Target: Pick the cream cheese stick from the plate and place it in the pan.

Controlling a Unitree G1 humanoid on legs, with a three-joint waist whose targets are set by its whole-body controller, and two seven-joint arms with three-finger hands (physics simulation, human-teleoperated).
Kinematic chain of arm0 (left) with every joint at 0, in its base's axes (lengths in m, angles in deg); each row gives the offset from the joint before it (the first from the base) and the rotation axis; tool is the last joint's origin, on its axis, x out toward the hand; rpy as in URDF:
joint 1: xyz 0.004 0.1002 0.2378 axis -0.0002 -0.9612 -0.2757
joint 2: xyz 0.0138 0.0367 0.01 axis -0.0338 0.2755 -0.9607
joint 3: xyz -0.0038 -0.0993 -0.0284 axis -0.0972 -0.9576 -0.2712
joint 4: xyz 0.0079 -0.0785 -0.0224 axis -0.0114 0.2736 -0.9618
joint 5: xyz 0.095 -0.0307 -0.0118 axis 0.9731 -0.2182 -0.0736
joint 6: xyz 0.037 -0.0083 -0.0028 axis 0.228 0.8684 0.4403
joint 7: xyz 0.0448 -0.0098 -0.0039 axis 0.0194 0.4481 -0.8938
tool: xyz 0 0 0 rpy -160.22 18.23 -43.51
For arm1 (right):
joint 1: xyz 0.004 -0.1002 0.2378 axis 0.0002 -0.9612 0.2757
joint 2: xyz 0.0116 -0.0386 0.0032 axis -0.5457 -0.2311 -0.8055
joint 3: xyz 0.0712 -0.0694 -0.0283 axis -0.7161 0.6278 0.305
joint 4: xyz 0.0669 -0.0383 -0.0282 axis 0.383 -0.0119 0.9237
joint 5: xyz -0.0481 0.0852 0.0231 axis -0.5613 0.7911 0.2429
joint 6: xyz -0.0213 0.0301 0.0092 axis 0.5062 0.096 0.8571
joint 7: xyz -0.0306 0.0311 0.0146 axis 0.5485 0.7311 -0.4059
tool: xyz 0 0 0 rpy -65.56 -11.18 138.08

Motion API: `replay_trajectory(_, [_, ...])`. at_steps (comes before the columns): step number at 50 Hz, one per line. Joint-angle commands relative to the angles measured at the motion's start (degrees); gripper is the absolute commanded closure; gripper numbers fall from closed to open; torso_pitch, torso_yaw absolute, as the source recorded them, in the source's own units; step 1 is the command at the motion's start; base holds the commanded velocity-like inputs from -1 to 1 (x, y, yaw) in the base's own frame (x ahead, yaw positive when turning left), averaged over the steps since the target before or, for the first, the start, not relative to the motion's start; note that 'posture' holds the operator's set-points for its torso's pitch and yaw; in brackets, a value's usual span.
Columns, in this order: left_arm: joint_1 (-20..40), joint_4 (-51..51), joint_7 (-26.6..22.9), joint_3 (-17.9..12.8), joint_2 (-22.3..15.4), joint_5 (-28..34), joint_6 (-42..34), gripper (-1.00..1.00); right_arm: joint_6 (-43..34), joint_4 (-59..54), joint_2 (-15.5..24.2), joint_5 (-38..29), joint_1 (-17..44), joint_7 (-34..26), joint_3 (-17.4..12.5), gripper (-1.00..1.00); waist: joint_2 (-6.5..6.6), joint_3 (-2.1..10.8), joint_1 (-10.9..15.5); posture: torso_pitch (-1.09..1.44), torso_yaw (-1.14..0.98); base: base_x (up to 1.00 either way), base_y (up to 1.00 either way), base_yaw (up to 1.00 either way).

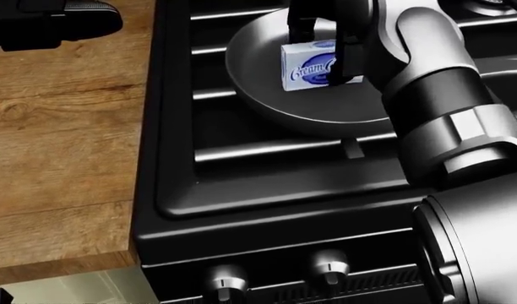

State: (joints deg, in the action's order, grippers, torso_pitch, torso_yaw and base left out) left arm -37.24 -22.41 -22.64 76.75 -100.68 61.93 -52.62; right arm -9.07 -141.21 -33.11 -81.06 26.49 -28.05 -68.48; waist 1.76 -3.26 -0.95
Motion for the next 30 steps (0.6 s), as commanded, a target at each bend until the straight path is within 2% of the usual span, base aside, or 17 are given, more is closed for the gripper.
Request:
replay_trajectory(1, [1.82, -1.45, 0.03, -0.49, -0.67, 0.15, 1.71, -1.00, -0.08, 2.45, 0.67, 0.10, 2.64, 0.95, -0.41, -0.54, 0.11, 1.90, -0.01, 0.00, 0.00, 0.00, 0.00, 0.00])
replay_trajectory(6, [1.83, -1.48, 0.03, -0.47, -0.66, 0.18, 1.67, -1.00, -0.10, 2.33, 0.69, 0.13, 2.86, 1.00, -0.48, -0.51, 0.13, 1.92, 0.03, 0.00, 0.00, 0.00, 0.00, 0.00])
replay_trajectory(15, [1.86, -1.39, -0.02, -0.49, -0.67, 0.21, 1.78, -1.00, -0.21, 2.45, 0.69, 0.17, 2.89, 1.25, -0.53, -0.62, 0.10, 1.98, 0.05, 0.00, 0.00, 0.00, 0.00, 0.00])
replay_trajectory(17, [1.83, -1.37, -0.02, -0.41, -0.62, 0.26, 1.82, -1.00, -0.27, 2.27, 0.69, 0.30, 3.23, 1.36, -0.63, -0.69, 0.10, 2.00, 0.06, 0.00, 0.00, 0.00, 0.00, 0.00])
replay_trajectory(18, [1.83, -1.37, -0.03, -0.41, -0.62, 0.27, 1.83, -1.00, -0.28, 2.24, 0.73, 0.31, 3.31, 1.32, -0.62, -0.90, 0.11, 2.02, 0.06, 0.00, 0.00, 0.00, 0.00, 0.00])
replay_trajectory(19, [1.85, -1.43, -0.03, -0.46, -0.64, 0.25, 1.75, -1.00, -0.37, 2.35, 0.73, 0.40, 3.50, 1.21, -0.67, -1.00, 0.11, 2.02, 0.06, 0.00, 0.00, 0.00, 0.00, 0.00])
replay_trajectory(30, [1.91, -1.60, -0.04, -0.44, -0.61, 0.27, 1.57, -1.00, -0.53, 2.00, 1.62, 0.82, 6.39, 0.05, -0.88, -1.00, 0.12, 1.91, 0.00, 0.00, 0.00, 0.00, 0.00, 0.00])
